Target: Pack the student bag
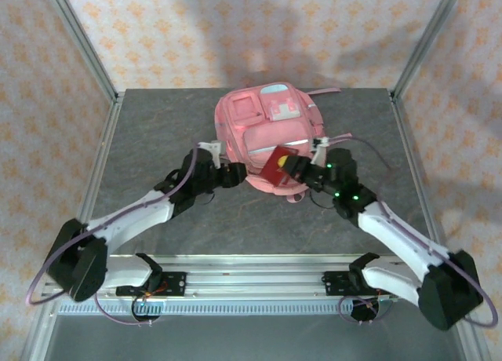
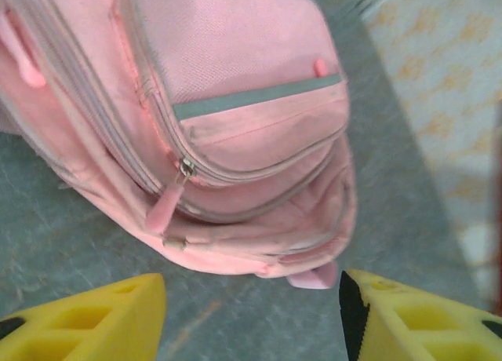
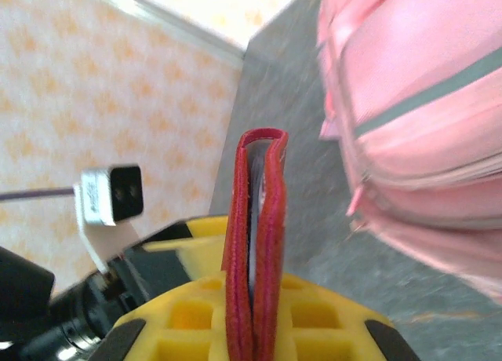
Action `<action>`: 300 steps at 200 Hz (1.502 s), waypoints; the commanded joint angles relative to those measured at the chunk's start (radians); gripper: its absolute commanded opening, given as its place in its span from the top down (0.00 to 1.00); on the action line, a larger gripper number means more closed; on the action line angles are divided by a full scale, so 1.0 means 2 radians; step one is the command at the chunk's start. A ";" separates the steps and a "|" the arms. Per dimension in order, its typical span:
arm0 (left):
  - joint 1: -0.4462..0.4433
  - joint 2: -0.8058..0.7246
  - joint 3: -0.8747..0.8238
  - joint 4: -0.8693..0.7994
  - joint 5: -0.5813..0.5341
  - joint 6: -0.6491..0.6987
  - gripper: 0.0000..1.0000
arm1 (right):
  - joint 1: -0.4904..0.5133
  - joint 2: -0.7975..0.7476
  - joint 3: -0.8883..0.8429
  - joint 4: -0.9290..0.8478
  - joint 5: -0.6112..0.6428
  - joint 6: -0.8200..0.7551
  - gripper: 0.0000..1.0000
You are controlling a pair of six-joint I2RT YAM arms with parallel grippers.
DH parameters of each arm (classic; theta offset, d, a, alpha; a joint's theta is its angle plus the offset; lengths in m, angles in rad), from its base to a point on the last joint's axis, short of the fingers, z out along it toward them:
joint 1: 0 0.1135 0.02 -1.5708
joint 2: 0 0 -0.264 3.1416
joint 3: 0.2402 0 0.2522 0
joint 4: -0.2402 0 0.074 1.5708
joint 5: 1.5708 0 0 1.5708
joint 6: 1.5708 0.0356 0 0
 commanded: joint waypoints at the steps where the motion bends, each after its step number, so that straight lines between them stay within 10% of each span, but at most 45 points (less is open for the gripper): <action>1: -0.028 0.057 0.063 -0.042 -0.059 0.109 0.36 | -0.039 -0.051 -0.018 -0.070 0.035 -0.020 1.00; 68: -0.127 0.239 0.239 -0.120 -0.290 0.374 0.33 | -0.123 -0.105 -0.049 -0.114 0.015 -0.028 1.00; 128: -0.131 0.300 0.273 -0.068 -0.358 0.432 0.37 | -0.137 -0.110 -0.049 -0.119 0.005 -0.029 1.00; 149: -0.129 0.329 0.297 -0.069 -0.360 0.436 0.47 | -0.138 -0.113 -0.052 -0.119 0.005 -0.026 1.00; 191: -0.113 0.347 0.328 -0.075 -0.351 0.441 1.00 | -0.138 -0.117 -0.062 -0.117 0.005 -0.019 1.00; 300: -0.108 0.263 0.452 -0.183 -0.259 0.354 1.00 | -0.138 -0.065 -0.111 0.024 -0.036 0.056 1.00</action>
